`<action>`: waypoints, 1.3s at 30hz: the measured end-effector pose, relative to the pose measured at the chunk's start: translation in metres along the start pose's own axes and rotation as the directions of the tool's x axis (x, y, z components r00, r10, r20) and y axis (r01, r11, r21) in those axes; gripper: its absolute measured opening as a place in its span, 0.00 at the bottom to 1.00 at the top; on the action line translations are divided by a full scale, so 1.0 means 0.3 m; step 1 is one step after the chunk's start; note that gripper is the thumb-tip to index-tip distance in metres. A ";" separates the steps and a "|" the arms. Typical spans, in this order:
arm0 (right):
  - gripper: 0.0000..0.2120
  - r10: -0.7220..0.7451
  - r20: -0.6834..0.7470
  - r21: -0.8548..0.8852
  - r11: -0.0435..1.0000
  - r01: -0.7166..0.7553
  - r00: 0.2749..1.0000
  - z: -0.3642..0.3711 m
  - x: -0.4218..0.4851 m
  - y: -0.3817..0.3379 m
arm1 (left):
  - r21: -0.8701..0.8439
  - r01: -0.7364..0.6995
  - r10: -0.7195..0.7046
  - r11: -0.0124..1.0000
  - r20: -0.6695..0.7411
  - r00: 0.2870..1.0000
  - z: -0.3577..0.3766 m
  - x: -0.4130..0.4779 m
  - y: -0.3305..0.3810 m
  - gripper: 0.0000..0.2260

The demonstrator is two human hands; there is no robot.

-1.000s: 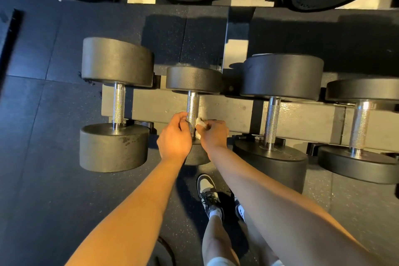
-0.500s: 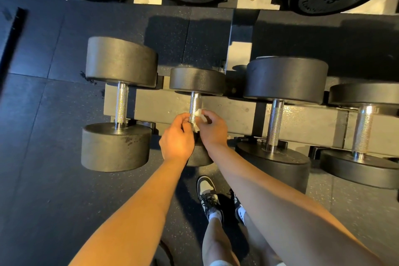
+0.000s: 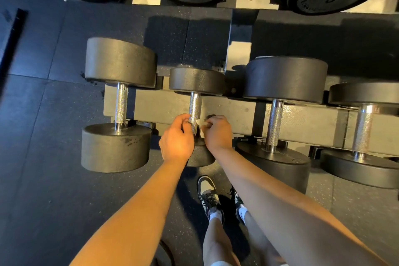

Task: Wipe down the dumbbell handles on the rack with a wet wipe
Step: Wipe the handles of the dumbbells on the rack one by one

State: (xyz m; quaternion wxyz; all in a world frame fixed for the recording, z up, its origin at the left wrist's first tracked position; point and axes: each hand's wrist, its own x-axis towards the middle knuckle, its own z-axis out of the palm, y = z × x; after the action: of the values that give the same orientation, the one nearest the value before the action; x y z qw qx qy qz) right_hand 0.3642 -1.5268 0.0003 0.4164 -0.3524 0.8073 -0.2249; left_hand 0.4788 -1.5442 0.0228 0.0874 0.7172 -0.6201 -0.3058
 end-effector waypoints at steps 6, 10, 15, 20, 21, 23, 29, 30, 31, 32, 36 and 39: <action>0.19 0.193 0.128 0.386 0.894 -0.228 0.973 -0.002 0.013 -0.072 | -0.023 0.013 -0.013 1.000 -0.007 1.000 0.005 0.000 -0.007 0.13; 0.06 0.287 0.064 0.445 0.849 -0.285 0.956 0.011 0.027 -0.073 | 0.000 -0.012 0.012 1.000 -0.013 1.000 0.009 0.005 -0.012 0.14; 0.05 0.238 0.137 0.396 0.877 -0.273 0.962 -0.001 0.000 -0.041 | 0.001 -0.004 0.004 1.000 -0.003 1.000 0.004 0.002 -0.008 0.14; 0.07 0.167 0.001 0.440 0.885 -0.150 0.986 -0.015 0.005 -0.047 | -0.002 -0.018 0.018 1.000 -0.008 1.000 0.004 0.004 -0.012 0.14; 0.08 0.164 -0.044 0.466 0.876 -0.125 0.986 -0.015 0.016 -0.062 | -0.008 -0.015 0.015 1.000 -0.010 1.000 0.005 0.004 -0.012 0.14; 0.10 0.142 -0.066 0.486 0.869 -0.092 0.988 -0.002 0.035 -0.085 | -0.011 -0.010 0.010 1.000 -0.014 1.000 0.007 0.007 -0.011 0.14; 0.09 0.179 0.047 0.382 0.906 -0.183 0.983 0.015 0.009 -0.069 | -0.004 0.005 -0.005 1.000 -0.015 1.000 0.007 0.004 -0.009 0.14; 0.07 0.210 0.069 0.381 0.898 -0.220 0.975 0.013 0.003 -0.062 | -0.005 0.007 -0.007 1.000 -0.015 1.000 0.006 0.002 -0.006 0.14; 0.06 0.233 0.093 0.379 0.891 -0.251 0.968 0.013 -0.003 -0.054 | -0.007 0.006 -0.006 1.000 -0.017 1.000 0.004 0.001 -0.005 0.14; 0.06 0.248 0.114 0.372 0.887 -0.273 0.962 0.012 -0.010 -0.047 | -0.010 0.002 -0.002 1.000 -0.017 1.000 0.003 -0.001 -0.004 0.14; 0.07 0.252 0.043 0.427 0.870 -0.246 0.967 0.007 -0.006 -0.046 | -0.018 -0.006 0.006 1.000 -0.014 1.000 0.001 -0.002 -0.004 0.14; 0.07 0.225 -0.078 0.442 0.881 -0.169 0.971 0.020 0.026 -0.078 | -0.024 -0.010 0.009 1.000 -0.018 1.000 0.004 0.000 -0.010 0.14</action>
State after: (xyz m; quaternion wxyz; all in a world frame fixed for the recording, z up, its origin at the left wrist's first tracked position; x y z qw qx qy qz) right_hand 0.3749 -1.5483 0.0084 0.4527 -0.1524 0.7938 -0.3765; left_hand 0.4806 -1.5432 0.0204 0.1031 0.7157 -0.6190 -0.3066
